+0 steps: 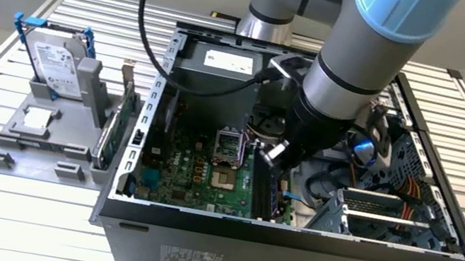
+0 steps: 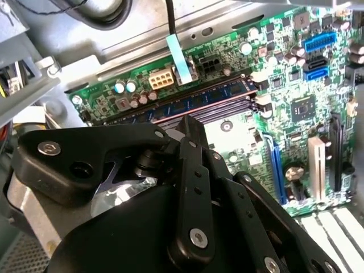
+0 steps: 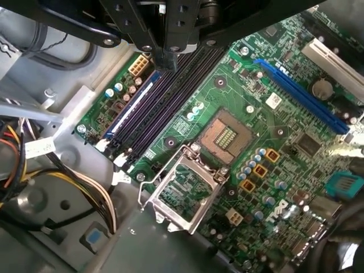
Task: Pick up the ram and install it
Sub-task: 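Press down the ram until it locks into place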
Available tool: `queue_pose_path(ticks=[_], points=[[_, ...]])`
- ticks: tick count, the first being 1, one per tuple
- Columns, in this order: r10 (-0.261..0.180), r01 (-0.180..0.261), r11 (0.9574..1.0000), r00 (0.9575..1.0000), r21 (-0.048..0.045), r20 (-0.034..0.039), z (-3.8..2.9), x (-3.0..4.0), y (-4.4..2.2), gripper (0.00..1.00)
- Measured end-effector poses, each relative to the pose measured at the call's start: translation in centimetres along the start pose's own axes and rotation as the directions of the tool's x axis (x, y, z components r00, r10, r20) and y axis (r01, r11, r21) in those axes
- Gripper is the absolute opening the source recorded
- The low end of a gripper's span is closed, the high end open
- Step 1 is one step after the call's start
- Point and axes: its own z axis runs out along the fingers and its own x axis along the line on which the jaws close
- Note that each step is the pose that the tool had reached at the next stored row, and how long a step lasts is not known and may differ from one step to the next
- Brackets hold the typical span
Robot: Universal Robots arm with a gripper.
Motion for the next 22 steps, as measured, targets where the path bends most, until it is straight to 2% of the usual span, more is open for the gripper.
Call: queue_pose_path(ticks=[6,12,17,22], points=[[-0.074,0.074,0.9973,0.9973,0.0017,-0.0033,0.00,-0.01,0.03,0.00],[-0.145,0.145,0.9894,0.9894,0.0032,-0.0062,0.00,-0.10,0.14,0.00],[-0.209,0.209,0.9778,0.9778,0.0043,-0.0093,0.01,-0.19,0.25,0.00],[-0.272,0.272,0.9623,0.9622,0.0050,-0.0123,0.01,-0.28,0.35,0.00]])
